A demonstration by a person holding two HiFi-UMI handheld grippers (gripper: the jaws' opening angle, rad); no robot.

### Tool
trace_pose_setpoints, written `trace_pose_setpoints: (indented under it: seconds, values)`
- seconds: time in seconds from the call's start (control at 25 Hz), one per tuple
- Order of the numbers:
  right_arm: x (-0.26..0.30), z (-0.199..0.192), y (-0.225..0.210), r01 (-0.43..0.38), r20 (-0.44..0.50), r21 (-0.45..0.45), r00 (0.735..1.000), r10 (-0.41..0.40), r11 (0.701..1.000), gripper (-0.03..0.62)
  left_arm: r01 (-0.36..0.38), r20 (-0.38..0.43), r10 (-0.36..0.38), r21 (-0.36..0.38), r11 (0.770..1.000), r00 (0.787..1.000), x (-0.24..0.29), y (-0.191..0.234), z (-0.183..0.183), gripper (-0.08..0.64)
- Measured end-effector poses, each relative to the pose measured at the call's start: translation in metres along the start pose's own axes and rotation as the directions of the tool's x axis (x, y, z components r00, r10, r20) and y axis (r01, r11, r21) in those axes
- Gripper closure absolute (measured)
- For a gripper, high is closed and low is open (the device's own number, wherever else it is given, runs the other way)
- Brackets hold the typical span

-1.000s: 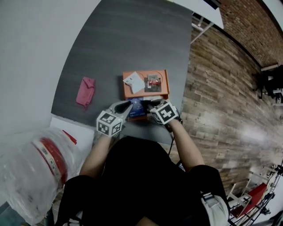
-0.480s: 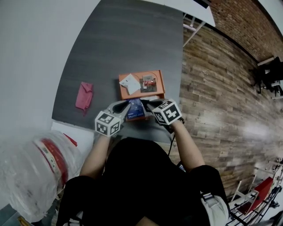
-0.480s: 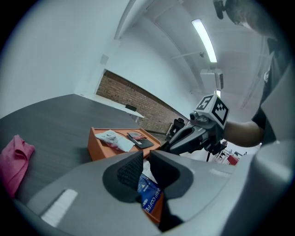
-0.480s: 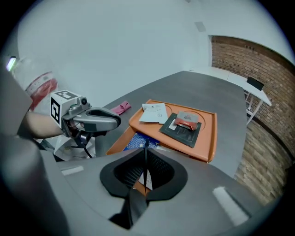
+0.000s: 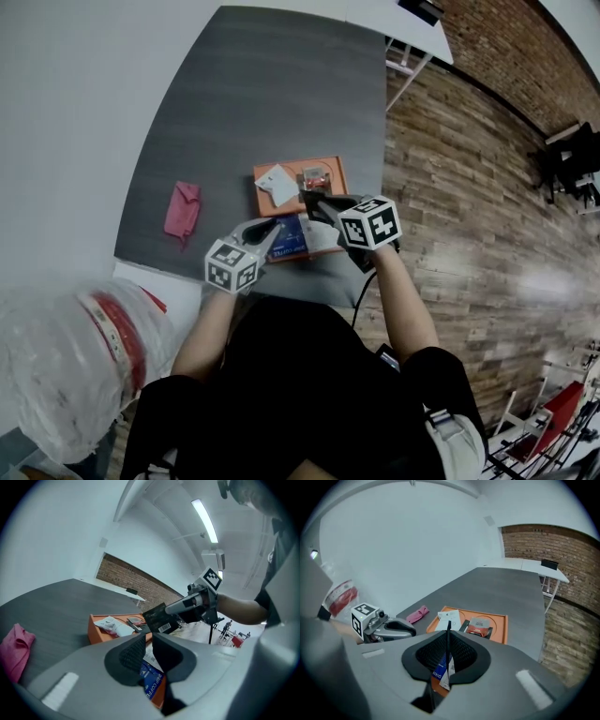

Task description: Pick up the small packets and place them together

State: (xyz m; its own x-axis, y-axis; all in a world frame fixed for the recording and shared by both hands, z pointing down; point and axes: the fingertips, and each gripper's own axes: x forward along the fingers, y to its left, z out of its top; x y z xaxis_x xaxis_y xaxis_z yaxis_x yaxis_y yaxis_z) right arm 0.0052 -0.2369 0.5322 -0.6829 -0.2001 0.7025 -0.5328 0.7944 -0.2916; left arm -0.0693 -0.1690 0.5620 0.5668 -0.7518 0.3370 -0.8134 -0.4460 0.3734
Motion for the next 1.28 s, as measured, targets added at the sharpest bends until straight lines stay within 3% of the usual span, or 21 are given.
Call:
trace_pose_setpoints:
  seconds: [0.32,0.72,1.04,1.28]
  values:
    - [0.02,0.031,-0.008,-0.094,0.094,0.142,0.992,0.081,0.985,0.567,-0.049,0.016,0.049,-0.002,0.999,0.999,-0.01,0.012,0.006,0.515]
    - [0.047,0.045,-0.029,-0.096,0.083,0.221,0.993,0.08,0.971,0.566,-0.106,0.012,0.106,-0.02,0.994,0.994,-0.019,0.025,0.003,0.515]
    - [0.063,0.03,-0.06,-0.061,0.069,0.342,0.997,0.039,0.938,0.555,-0.105,-0.013,0.105,-0.016,0.994,0.994,-0.013,0.026,0.002,0.515]
    - [0.066,0.024,-0.072,-0.044,0.069,0.365,0.997,0.021,0.93,0.543,-0.1,-0.034,0.1,-0.015,0.995,0.994,-0.01,0.026,-0.002,0.515]
